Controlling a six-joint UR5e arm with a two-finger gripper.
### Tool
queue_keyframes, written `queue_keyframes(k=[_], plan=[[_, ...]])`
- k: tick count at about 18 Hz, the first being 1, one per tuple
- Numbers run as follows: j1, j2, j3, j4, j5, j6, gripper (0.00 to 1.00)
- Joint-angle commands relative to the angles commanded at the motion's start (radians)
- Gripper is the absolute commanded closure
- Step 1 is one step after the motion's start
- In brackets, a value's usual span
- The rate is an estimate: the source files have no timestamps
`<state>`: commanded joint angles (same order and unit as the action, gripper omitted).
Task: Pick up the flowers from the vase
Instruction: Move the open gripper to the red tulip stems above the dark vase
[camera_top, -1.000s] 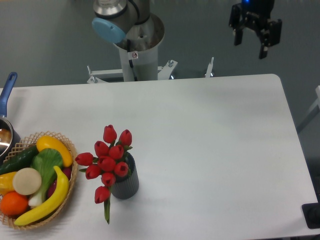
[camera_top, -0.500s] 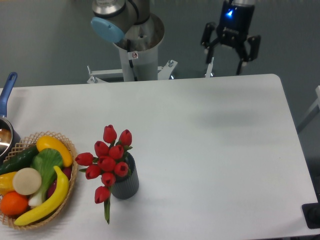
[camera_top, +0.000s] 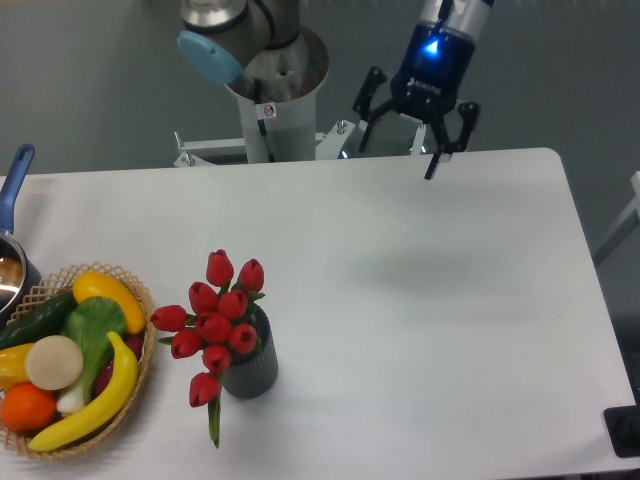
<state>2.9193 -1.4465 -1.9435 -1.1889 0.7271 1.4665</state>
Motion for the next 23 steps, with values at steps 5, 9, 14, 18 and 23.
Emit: queue_keyframes(k=[5,9,14,18,23], plan=[[-0.1,-0.061,-0.012,0.121,-0.008,-0.002,0.0],[-0.172,-0.123,-0.015,0.207,-0.035,-0.002,0.0],[-0.192,-0.181,-0.018,0.255,-0.162,-0.017,0.0],[-0.218,-0.213,-0.018,0.256,-0.199,-0.084,0.0],[-0.242,-0.267,-0.002,0.264,-0.274,-0.086,0.0]])
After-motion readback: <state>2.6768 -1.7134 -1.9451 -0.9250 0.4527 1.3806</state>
